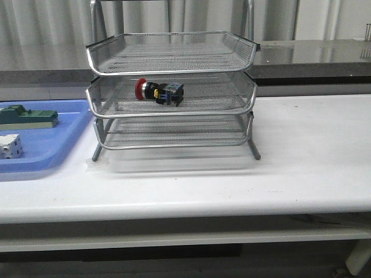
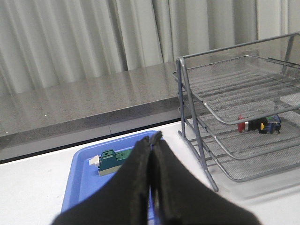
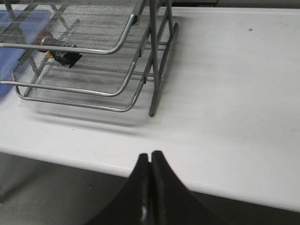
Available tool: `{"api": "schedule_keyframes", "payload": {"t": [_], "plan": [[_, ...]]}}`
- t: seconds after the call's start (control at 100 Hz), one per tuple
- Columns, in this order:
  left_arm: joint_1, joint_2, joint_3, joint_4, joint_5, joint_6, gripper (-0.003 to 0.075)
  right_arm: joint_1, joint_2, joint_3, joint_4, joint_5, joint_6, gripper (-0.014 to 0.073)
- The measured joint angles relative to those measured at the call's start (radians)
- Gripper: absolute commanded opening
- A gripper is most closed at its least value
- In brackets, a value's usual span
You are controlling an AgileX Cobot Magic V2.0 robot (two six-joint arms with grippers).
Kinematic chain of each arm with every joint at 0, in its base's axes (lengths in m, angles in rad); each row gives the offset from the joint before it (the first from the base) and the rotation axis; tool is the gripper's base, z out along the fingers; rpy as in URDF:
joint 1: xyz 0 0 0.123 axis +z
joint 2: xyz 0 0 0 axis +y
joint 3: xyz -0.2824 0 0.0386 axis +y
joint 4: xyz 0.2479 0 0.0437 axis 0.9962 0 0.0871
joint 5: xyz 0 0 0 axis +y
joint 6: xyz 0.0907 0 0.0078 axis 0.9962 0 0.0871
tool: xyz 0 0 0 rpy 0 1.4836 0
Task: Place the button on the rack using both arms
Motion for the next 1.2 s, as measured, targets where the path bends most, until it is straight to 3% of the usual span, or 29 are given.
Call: {"api": "schedule_keyframes", "payload": {"t": [0.35, 0.95, 1.2], "plan": [[0.000, 0.000, 0.000, 0.000, 0.000, 0.000, -0.0021, -0.019, -0.091, 0.002, -0.007, 0.087, 0.000, -0.0060], [0.000, 0.000, 0.000, 0.000, 0.000, 0.000, -0.0021, -0.019, -0.094, 0.002, -0.011, 0.089, 0.000, -0.0060], [0.000, 0.000, 0.000, 0.000, 0.000, 0.000, -0.0021, -0.019, -0.194, 0.044, -0.098, 0.060, 0.031, -0.0060]]}}
